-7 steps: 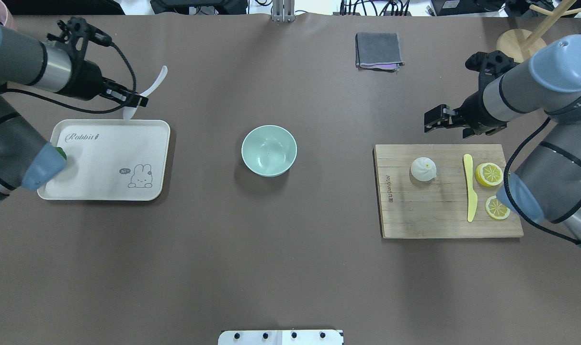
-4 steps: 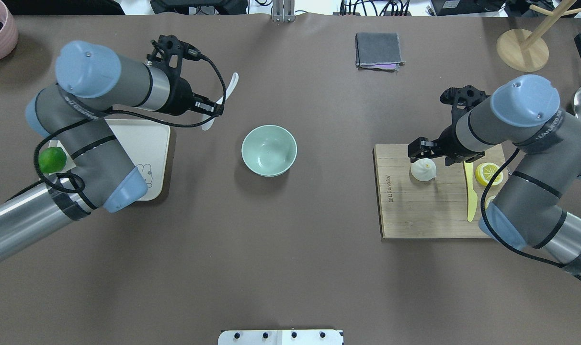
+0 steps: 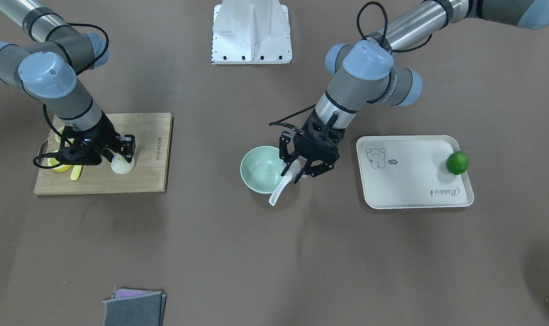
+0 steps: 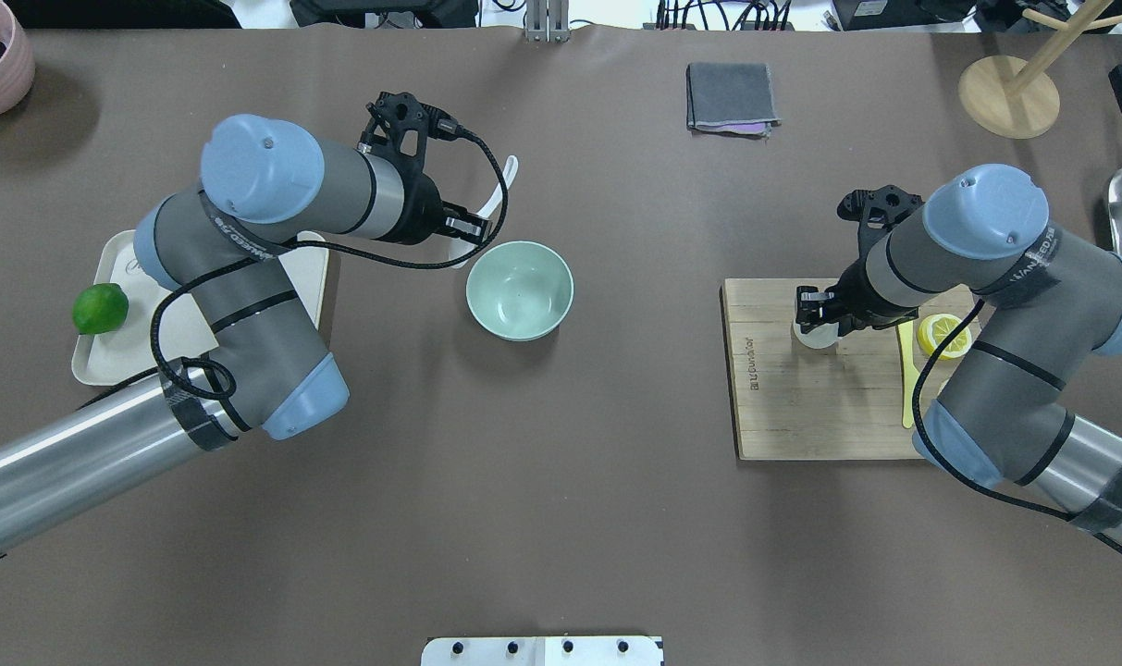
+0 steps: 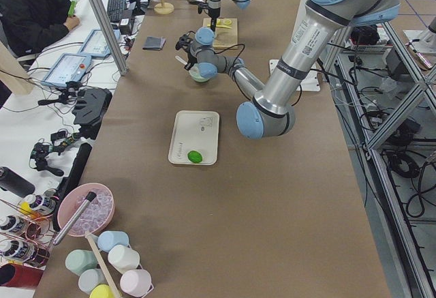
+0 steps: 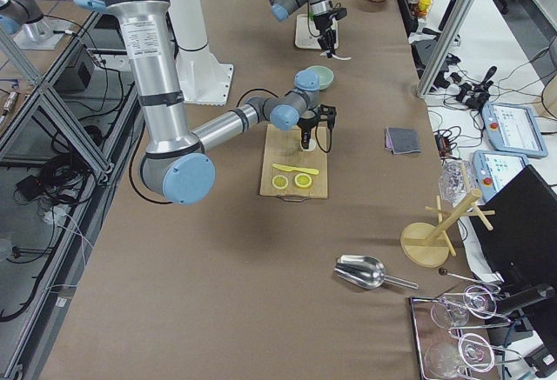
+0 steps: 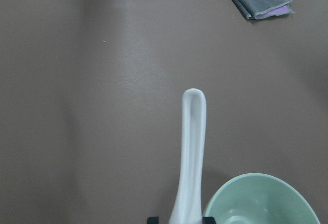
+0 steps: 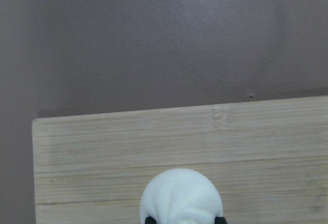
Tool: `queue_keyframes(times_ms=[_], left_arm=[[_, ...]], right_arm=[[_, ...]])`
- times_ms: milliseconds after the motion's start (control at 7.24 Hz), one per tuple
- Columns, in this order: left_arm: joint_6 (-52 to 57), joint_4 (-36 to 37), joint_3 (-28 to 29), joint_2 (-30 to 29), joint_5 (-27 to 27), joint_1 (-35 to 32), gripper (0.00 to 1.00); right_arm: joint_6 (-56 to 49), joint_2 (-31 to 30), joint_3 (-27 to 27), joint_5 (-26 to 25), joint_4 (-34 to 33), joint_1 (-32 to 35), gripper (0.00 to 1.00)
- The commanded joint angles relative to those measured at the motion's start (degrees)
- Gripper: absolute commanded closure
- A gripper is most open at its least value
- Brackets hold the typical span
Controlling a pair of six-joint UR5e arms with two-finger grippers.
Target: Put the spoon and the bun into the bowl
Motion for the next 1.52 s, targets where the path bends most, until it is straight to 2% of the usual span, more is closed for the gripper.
queue_keyframes(times_ms=[0, 138, 276, 414, 691, 829, 1105, 1382], left_arm=[[-1.35, 0.02, 0.69, -1.75, 2.8, 2.9, 1.0], [-1.44, -0.24, 1.99, -2.1, 3.33, 3.34, 1.0], [-1.44, -0.42, 3.75, -3.41, 7.6, 5.26, 1.0], [-0.92, -0.6, 3.94, -3.86, 9.12, 6.32, 1.0], [-0.65, -0.25, 3.41, -3.52, 7.65, 6.16, 1.0], [-0.57, -0.25, 3.24, -3.34, 4.68, 5.9, 1.0], [-0.57, -0.25, 0.97, -0.28, 4.39, 5.89, 1.0], [-0.65, -0.07, 0.51, 0.35, 4.48, 5.89, 1.0]], right_arm=[[-0.14, 0.2, 0.06, 1.1, -0.16, 1.7, 1.0], [0.12, 0.46, 0.58, 2.41, -0.16, 3.1, 1.0], [0.21, 0.9, 1.2, 4.77, -0.25, 5.37, 1.0], [0.21, 1.6, 1.64, 6.71, -0.33, 7.05, 1.0], [0.39, 2.39, 1.99, 6.64, -0.34, 7.5, 1.0], [0.39, 2.39, 2.51, 6.64, -0.25, 7.68, 1.0], [0.48, 3.53, 2.7, 6.64, -0.25, 7.68, 1.0], [0.48, 4.15, 2.61, 6.56, -0.25, 7.68, 1.0]])
